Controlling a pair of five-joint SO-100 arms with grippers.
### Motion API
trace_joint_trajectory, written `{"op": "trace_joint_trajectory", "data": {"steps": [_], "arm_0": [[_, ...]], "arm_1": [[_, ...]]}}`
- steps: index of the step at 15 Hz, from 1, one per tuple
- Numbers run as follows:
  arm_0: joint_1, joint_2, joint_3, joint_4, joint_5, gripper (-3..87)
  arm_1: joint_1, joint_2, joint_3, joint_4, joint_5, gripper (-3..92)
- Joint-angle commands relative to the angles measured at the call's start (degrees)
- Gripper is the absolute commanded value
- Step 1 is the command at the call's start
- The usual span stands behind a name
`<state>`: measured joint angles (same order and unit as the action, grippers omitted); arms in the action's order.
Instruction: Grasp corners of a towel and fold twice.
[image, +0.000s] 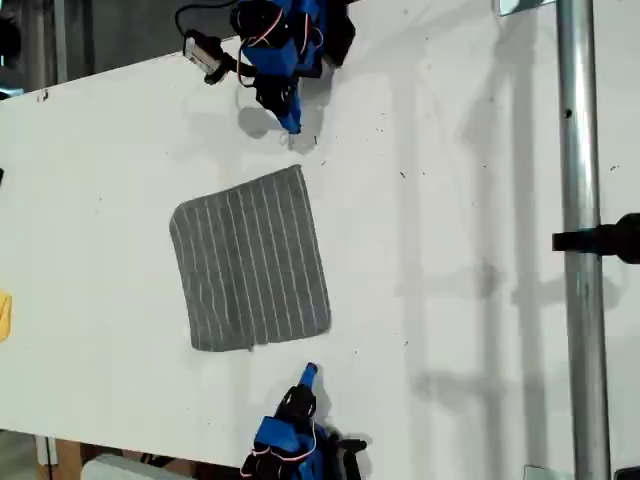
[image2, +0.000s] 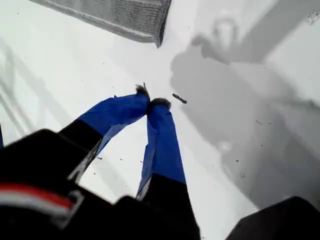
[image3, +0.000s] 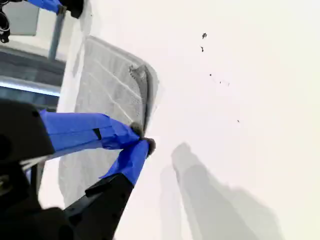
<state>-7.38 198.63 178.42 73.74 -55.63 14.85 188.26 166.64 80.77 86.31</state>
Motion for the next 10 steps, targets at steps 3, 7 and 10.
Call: {"op": "trace_joint_trajectory", "data": {"steps": [3,7,10], "arm_0": [[-13.4,0.4,0.4,0.2,-33.0,-2.7],[-13.1,0.4,0.4,0.3,-33.0,-2.8],[-12.0,0.4,0.4,0.3,-33.1,-2.7]], "arm_1": [[4.0,0.0,-2.3,0.6,0.6,-0.3],[4.9,0.0,-2.3,0.8,0.5,-0.3],[1.5,0.0,-2.5,0.8,0.5,-0.3]]}}
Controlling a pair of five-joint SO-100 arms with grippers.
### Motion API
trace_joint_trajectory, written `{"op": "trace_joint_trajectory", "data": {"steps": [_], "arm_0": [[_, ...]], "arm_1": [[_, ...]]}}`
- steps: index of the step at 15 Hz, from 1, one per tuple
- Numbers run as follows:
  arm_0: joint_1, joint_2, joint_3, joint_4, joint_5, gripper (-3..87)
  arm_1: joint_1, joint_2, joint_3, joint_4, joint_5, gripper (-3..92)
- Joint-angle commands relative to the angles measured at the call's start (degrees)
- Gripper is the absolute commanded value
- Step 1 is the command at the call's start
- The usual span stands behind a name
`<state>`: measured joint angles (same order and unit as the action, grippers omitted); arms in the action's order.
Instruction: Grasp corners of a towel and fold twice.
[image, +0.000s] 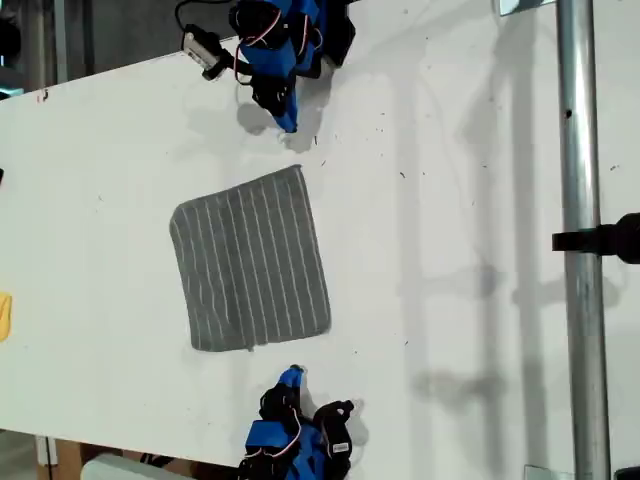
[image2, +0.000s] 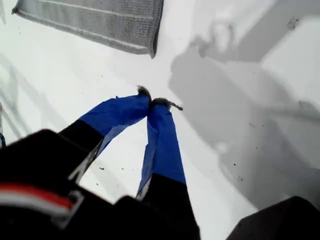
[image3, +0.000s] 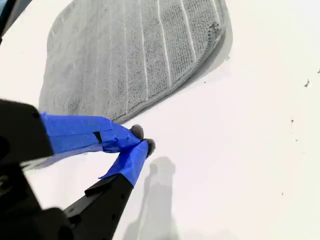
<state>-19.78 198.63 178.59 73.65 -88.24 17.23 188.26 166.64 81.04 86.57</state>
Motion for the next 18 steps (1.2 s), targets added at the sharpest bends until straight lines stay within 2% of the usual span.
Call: {"op": "trace_joint_trajectory", "data": {"steps": [1,4,7,10,12,14,18], "arm_0": [[1.8,0.4,0.1,0.0,-2.6,-2.9],[7.5,-0.8,-4.9,-1.8,-9.2,-3.0],[10.6,-23.0,-22.2,-3.7,-11.7,-3.0],[15.2,-46.8,-41.0,-6.6,-13.2,-3.0],[19.2,-58.7,-50.7,-8.3,-14.2,-3.0],[22.9,-68.8,-60.7,-7.0,-14.7,-3.0],[25.1,-81.8,-78.4,0.2,-12.7,-2.9]], "arm_1": [[-2.4,0.0,-4.0,0.0,-0.6,-0.3],[-4.1,-3.8,-11.4,0.4,-2.3,-0.3],[-2.5,-18.1,-24.6,-0.1,-8.4,-0.3],[-1.2,-34.9,-39.2,-2.5,-19.2,-0.3],[-0.2,-46.8,-49.7,-3.0,-30.2,-0.3],[1.0,-57.0,-60.3,-0.5,-39.4,-0.3],[4.4,-71.0,-75.1,7.5,-50.6,-0.3]]}}
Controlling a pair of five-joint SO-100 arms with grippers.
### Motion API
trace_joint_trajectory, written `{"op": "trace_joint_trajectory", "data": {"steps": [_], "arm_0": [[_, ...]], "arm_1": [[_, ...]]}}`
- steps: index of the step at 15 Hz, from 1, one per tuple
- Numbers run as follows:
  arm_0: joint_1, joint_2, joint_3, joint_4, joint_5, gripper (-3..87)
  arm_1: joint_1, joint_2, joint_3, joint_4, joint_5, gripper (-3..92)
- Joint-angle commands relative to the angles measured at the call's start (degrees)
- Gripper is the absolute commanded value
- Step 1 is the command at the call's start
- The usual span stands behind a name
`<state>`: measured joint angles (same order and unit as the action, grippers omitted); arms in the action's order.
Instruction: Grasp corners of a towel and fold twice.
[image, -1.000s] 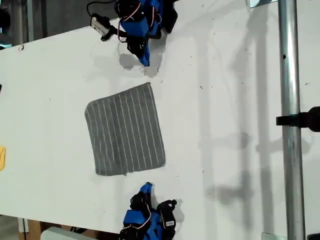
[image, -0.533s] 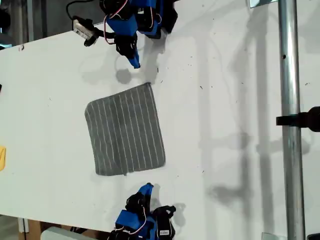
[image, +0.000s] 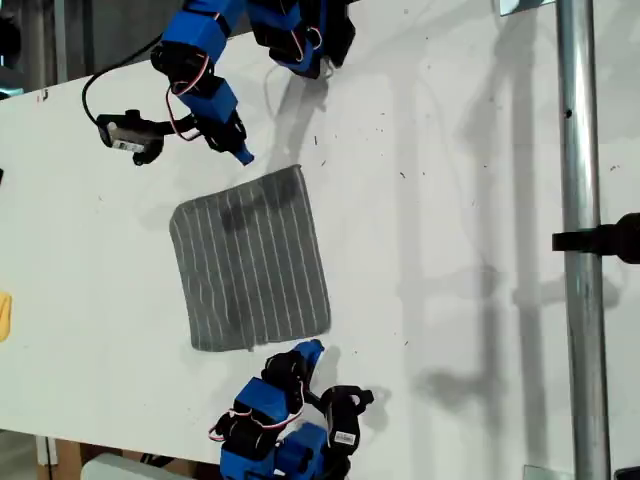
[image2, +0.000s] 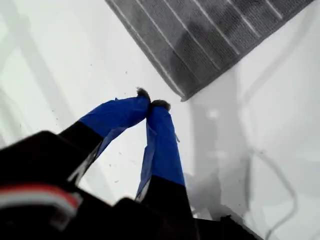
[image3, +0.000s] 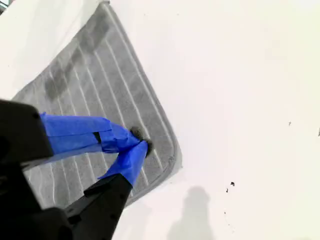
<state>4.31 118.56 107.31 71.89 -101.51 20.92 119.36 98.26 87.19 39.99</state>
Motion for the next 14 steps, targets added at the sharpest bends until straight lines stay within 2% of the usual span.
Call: {"op": "trace_joint_trajectory", "data": {"steps": [1,2,3,5,6,9,11,14], "arm_0": [[0.9,-3.3,-9.6,3.9,1.1,-2.9],[0.6,-3.9,-10.8,5.0,1.4,-2.9],[0.4,-3.8,-10.8,5.4,1.4,-2.9],[-0.2,-3.8,-10.6,5.8,1.8,-2.8],[-0.3,-3.8,-10.4,5.9,1.8,-2.8],[0.1,-4.0,-9.3,5.9,1.1,-2.8],[0.2,-4.0,-8.7,5.8,0.5,-2.8],[0.0,-4.0,-8.0,5.7,-0.2,-2.8]], "arm_1": [[1.1,-4.3,-9.4,3.0,-5.7,-0.3],[0.9,-6.2,-11.9,4.8,-7.4,7.2],[0.8,-7.5,-13.2,6.0,-9.1,27.9],[1.6,-8.8,-7.2,3.1,-12.0,28.2],[1.7,-9.1,-0.7,-1.6,-13.4,30.9],[4.9,-12.2,17.4,-19.2,-16.4,30.2],[5.0,-18.4,19.4,-25.4,-16.5,30.1],[1.9,-32.0,14.4,-28.9,-14.9,27.2]]}}
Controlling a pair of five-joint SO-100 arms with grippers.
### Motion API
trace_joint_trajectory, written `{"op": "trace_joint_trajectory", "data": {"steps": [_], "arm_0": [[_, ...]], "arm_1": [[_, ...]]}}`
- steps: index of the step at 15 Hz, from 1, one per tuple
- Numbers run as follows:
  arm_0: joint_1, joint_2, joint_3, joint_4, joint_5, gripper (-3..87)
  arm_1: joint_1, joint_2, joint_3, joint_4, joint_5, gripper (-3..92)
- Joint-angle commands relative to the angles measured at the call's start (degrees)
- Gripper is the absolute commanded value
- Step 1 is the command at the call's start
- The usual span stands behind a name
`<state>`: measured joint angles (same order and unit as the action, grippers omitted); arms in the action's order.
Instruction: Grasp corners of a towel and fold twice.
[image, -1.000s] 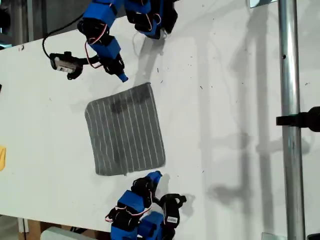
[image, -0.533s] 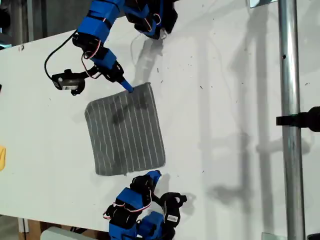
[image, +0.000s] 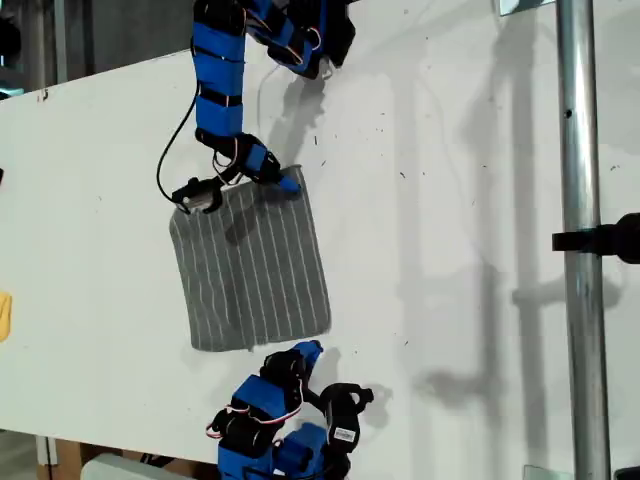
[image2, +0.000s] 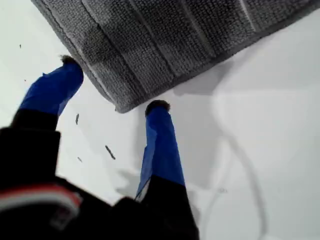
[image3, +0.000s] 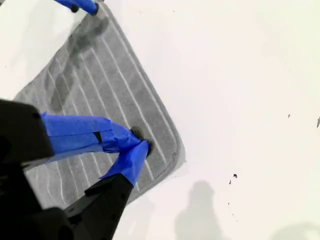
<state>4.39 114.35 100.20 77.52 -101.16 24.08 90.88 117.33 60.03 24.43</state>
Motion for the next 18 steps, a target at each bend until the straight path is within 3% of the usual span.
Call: {"op": "trace_joint_trajectory", "data": {"steps": [1,3,6,9,11,12,14,18], "arm_0": [[-0.4,0.3,-0.4,-0.2,-0.5,-2.8],[-0.5,0.3,-0.3,-0.2,-0.5,-2.8],[-1.1,0.1,-0.3,0.7,-0.9,-2.8],[-2.0,0.4,-0.9,1.5,1.6,-0.7],[-4.3,0.5,-1.9,1.2,9.3,20.3],[-6.2,0.2,0.1,-0.6,13.6,23.4],[-10.4,-2.4,4.2,-2.8,19.5,25.6],[-17.1,-11.5,15.9,-15.6,25.6,24.0]], "arm_1": [[-1.8,-8.6,-7.9,-1.6,0.8,24.2],[-2.2,-16.7,-16.3,4.1,0.3,6.0],[-4.6,-16.3,-17.9,2.6,0.9,-0.2],[-5.6,-16.3,-19.2,2.5,1.2,-0.2],[-5.7,-15.6,-19.2,2.5,1.7,-0.2],[-5.8,-15.1,-19.2,2.5,1.8,-0.2],[-6.2,-13.6,-19.2,2.5,2.1,-0.2],[-6.9,-12.0,-18.9,2.7,2.9,-0.2]]}}
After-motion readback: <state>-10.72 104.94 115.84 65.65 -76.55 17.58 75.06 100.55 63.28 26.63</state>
